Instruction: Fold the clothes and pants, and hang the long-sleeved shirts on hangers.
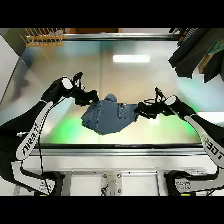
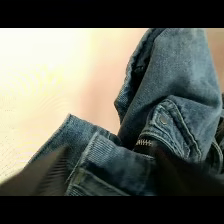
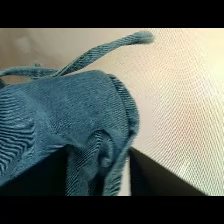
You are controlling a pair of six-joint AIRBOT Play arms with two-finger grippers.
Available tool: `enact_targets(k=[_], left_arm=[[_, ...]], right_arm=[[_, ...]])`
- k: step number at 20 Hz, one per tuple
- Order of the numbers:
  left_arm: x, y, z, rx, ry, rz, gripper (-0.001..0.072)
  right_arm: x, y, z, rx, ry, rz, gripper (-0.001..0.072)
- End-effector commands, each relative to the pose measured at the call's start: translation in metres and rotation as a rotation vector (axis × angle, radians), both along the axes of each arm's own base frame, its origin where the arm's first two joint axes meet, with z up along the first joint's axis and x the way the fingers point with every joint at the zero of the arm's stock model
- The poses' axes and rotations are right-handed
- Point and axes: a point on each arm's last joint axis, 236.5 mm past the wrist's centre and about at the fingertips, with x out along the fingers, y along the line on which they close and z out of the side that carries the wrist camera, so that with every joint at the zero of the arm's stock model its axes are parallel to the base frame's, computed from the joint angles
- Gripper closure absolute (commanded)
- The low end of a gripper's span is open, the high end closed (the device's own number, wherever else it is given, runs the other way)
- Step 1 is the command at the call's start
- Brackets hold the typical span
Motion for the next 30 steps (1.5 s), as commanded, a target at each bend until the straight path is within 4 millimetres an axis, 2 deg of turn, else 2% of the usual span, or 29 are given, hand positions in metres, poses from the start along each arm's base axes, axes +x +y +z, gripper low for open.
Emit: enact_targets(k=[1,2,3,4,5,6,7,8,10,11,12,13,14,15,16,18,19,20,21,24,26,28,30], left_arm=[[0.001,-0.001,0.001,-0.005,0.0,-0.001,0.0628],[0.003,0.002,0.008,-0.008,-0.017,0.004,0.0681],[0.008,0.006,0.021,-0.014,-0.05,0.018,0.0681],[0.016,0.014,0.044,-0.023,-0.106,0.039,0.0681],[0.024,0.022,0.076,-0.034,-0.175,0.05,0.0681],[0.032,0.03,0.12,-0.046,-0.271,0.053,0.0681],[0.033,0.037,0.169,-0.056,-0.375,0.049,0.0681],[0.028,0.043,0.223,-0.066,-0.492,0.041,0.0681],[-0.001,0.049,0.326,-0.096,-0.711,0.044,0.0681],[-0.02,0.051,0.37,-0.112,-0.811,0.044,0.0681],[-0.043,0.051,0.409,-0.122,-0.915,0.039,0.0681],[-0.061,0.052,0.433,-0.115,-0.993,0.032,0.0681],[-0.076,0.053,0.447,-0.088,-1.045,0.021,0.0681],[-0.085,0.051,0.449,-0.066,-1.06,0.002,0.0681],[-0.089,0.045,0.441,-0.066,-1.047,-0.016,0.0681],[-0.089,0.03,0.407,-0.073,-0.971,-0.054,0.0679],[-0.084,0.026,0.388,-0.075,-0.931,-0.055,0.0468],[-0.077,0.024,0.372,-0.086,-0.894,-0.031,0.0145],[-0.068,0.024,0.356,-0.1,-0.846,0.008,0.0032],[-0.052,0.018,0.309,-0.141,-0.707,0.038,0.0031],[-0.042,0.02,0.281,-0.142,-0.635,0.06,0.0031],[-0.031,0.033,0.254,-0.12,-0.576,0.096,0.0031],[-0.024,0.043,0.224,-0.098,-0.511,0.121,0.0031]], right_arm=[[0.007,0.004,-0.003,-0.011,-0.031,0.014,0.0555],[0.013,0.003,0.003,-0.015,-0.058,0.024,0.068],[0.022,0.0,0.016,-0.017,-0.095,0.028,0.0681],[0.034,-0.005,0.039,-0.024,-0.154,0.039,0.0681],[0.049,-0.014,0.073,-0.039,-0.232,0.05,0.0681],[0.061,-0.025,0.114,-0.058,-0.317,0.064,0.0681],[0.067,-0.034,0.163,-0.077,-0.405,0.084,0.0681],[0.067,-0.043,0.22,-0.097,-0.504,0.103,0.0681],[0.047,-0.052,0.332,-0.133,-0.71,0.126,0.0682],[0.029,-0.053,0.386,-0.152,-0.829,0.125,0.0681],[0.011,-0.053,0.428,-0.168,-0.934,0.117,0.0682],[-0.01,-0.051,0.461,-0.174,-1.014,0.11,0.0682],[-0.028,-0.047,0.477,-0.173,-1.053,0.112,0.0682],[-0.043,-0.046,0.482,-0.173,-1.055,0.114,0.0682],[-0.053,-0.044,0.481,-0.166,-1.037,0.122,0.0682],[-0.066,-0.037,0.469,-0.159,-0.983,0.171,0.0682],[-0.069,-0.032,0.464,-0.152,-0.96,0.195,0.0681],[-0.07,-0.028,0.459,-0.145,-0.943,0.215,0.0682],[-0.072,-0.022,0.457,-0.136,-0.937,0.238,0.0682],[-0.09,0.013,0.466,-0.026,-0.954,0.32,0.0682],[-0.1,0.029,0.471,0.031,-0.958,0.356,0.0682],[-0.095,0.028,0.466,0.031,-0.93,0.336,0.0682],[-0.071,0.011,0.441,-0.05,-0.854,0.281,0.0682]])
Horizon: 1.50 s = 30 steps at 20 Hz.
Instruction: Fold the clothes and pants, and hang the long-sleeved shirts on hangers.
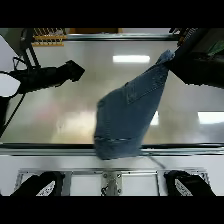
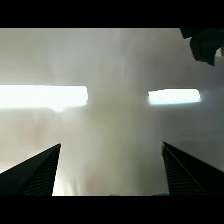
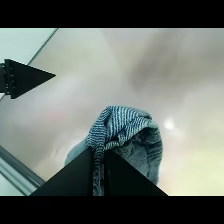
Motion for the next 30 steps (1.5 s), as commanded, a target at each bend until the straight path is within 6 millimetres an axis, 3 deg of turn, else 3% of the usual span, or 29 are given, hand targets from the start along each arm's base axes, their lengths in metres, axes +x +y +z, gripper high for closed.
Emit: enact_targets(k=[1,3,7,9,11,13,18,25,30], left_arm=[[0.013,0.013,-0.053,0.001,0.125,0.042,0.0031],[0.02,0.014,-0.079,0.012,0.183,0.048,0.0031],[0.039,0.012,-0.136,0.028,0.29,0.063,0.0031],[0.047,0.01,-0.168,0.025,0.351,0.072,0.0031],[0.053,-0.001,-0.198,-0.024,0.415,0.072,0.0031],[0.061,-0.02,-0.224,-0.1,0.459,0.04,0.0031],[0.077,-0.062,-0.267,-0.11,0.563,-0.084,0.0032],[0.071,-0.138,-0.294,-0.073,0.641,-0.293,0.0032],[0.067,-0.176,-0.312,-0.03,0.661,-0.355,0.0032]], right_arm=[[0.03,-0.017,-0.037,-0.075,0.098,-0.094,0.0682],[0.062,-0.031,-0.081,-0.148,0.193,-0.147,0.0681],[0.126,-0.027,-0.201,-0.211,0.444,-0.133,0.0681],[0.139,-0.025,-0.256,-0.239,0.566,-0.112,0.0681],[0.137,-0.021,-0.289,-0.246,0.663,-0.084,0.0681],[0.136,-0.019,-0.297,-0.247,0.682,-0.067,0.0681],[0.133,-0.019,-0.287,-0.27,0.635,-0.032,0.0681],[0.13,-0.019,-0.271,-0.267,0.6,-0.033,0.0681],[0.129,-0.014,-0.266,-0.241,0.597,-0.024,0.0681]])
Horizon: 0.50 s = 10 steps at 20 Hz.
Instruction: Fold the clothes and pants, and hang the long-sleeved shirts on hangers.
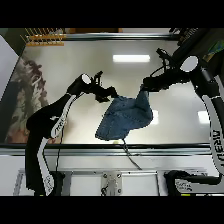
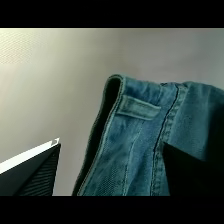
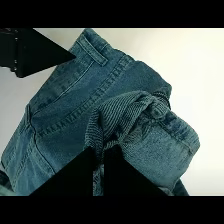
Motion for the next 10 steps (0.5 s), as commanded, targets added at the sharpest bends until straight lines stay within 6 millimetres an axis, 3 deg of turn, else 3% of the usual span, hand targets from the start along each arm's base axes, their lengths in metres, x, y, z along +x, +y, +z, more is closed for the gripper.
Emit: enact_targets(k=[1,3,5,7,9,10], left_arm=[[-0.007,-0.026,-0.013,0.02,0.017,-0.062,0.0032],[-0.004,-0.037,-0.007,0.012,-0.003,-0.065,0.0073],[0.002,-0.043,0.004,-0.003,-0.035,-0.066,0.0649],[0.017,-0.033,0.043,-0.028,-0.092,-0.058,0.0682],[0.048,-0.005,0.128,-0.077,-0.258,0.008,0.0682],[0.057,0.016,0.185,-0.1,-0.377,0.041,0.0682]], right_arm=[[-0.001,0.007,0.005,0.035,0.001,0.002,0.0681],[-0.001,0.008,0.006,0.038,0.001,0.003,0.0681],[-0.001,0.007,0.008,0.035,-0.008,0.009,0.0681],[0.001,0.004,0.027,0.013,-0.094,0.058,0.0681],[0.007,-0.008,0.079,-0.005,-0.242,0.058,0.0681],[0.008,-0.017,0.119,-0.012,-0.337,0.041,0.0681]])
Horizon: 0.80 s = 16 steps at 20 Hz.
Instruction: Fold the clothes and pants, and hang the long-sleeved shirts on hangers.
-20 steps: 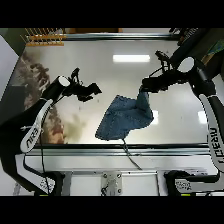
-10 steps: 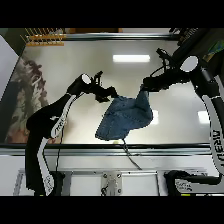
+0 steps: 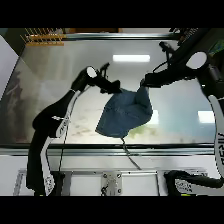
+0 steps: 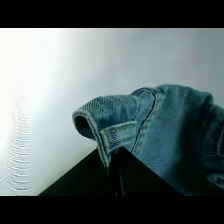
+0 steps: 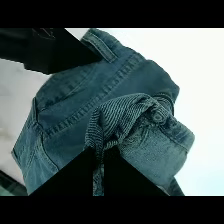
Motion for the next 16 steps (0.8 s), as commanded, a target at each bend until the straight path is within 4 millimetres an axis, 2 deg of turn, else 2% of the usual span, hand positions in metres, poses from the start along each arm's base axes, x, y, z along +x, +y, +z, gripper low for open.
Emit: enact_targets(k=[1,2,3,4,5,6,8,10,12,14,16], left_arm=[[0.023,0.053,0.158,-0.077,-0.328,0.081,0.0682],[0.012,0.075,0.215,-0.088,-0.449,0.098,0.0682],[-0.006,0.093,0.262,-0.095,-0.546,0.109,0.0682],[-0.032,0.108,0.307,-0.104,-0.633,0.121,0.0682],[-0.06,0.119,0.342,-0.113,-0.706,0.124,0.0681],[-0.093,0.126,0.373,-0.118,-0.784,0.116,0.0682],[-0.152,0.134,0.417,-0.143,-0.901,0.116,0.0682],[-0.203,0.141,0.449,-0.171,-1.02,0.132,0.0681],[-0.238,0.143,0.467,-0.228,-1.092,0.146,0.0681],[-0.255,0.142,0.463,-0.264,-1.093,0.149,0.0681],[-0.253,0.137,0.435,-0.27,-1.008,0.153,0.0681]], right_arm=[[0.0,-0.023,0.103,-0.028,-0.274,-0.02,0.0681],[-0.009,-0.031,0.145,-0.029,-0.377,-0.04,0.0681],[-0.022,-0.037,0.185,-0.028,-0.473,-0.056,0.0681],[-0.037,-0.04,0.217,-0.024,-0.548,-0.071,0.0681],[-0.055,-0.043,0.244,-0.022,-0.616,-0.088,0.0682],[-0.072,-0.043,0.262,-0.018,-0.664,-0.089,0.0682],[-0.108,-0.043,0.292,0.001,-0.739,-0.106,0.0682],[-0.133,-0.048,0.311,-0.007,-0.796,-0.127,0.0682],[-0.152,-0.055,0.322,-0.01,-0.829,-0.159,0.0681],[-0.162,-0.06,0.327,0.0,-0.829,-0.196,0.0681],[-0.163,-0.06,0.32,0.022,-0.784,-0.215,0.0682]])
